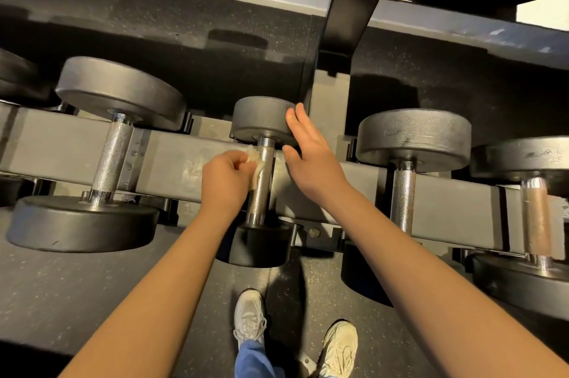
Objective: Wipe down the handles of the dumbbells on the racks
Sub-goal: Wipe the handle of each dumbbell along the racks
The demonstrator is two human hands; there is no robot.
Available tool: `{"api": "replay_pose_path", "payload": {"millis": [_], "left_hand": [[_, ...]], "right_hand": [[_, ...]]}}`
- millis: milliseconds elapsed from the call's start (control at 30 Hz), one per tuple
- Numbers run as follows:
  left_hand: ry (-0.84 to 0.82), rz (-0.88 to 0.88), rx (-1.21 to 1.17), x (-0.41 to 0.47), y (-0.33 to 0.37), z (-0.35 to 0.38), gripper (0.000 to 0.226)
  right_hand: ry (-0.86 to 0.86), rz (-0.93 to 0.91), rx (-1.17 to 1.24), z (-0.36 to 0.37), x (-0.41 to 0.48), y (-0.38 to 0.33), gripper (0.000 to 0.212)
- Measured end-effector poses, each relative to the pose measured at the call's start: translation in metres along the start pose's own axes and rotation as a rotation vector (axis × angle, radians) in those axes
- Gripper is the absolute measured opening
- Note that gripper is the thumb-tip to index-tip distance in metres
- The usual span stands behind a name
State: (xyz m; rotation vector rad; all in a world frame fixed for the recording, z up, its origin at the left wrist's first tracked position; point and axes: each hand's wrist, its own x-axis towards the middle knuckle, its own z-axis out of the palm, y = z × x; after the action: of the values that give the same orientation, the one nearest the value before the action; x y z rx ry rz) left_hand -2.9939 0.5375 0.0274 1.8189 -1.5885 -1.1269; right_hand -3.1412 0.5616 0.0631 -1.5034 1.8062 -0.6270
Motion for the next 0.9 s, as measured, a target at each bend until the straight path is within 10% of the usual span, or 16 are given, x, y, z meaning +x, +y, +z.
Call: {"api": "replay_pose_path", "payload": {"millis": [900], "left_hand": [[-0.24, -0.036, 0.174, -0.025, -0.012, -0.025, 0.029]], "right_hand": [[0.012, 0.015, 0.014, -0.006, -0.004, 0.003, 0.051]]}}
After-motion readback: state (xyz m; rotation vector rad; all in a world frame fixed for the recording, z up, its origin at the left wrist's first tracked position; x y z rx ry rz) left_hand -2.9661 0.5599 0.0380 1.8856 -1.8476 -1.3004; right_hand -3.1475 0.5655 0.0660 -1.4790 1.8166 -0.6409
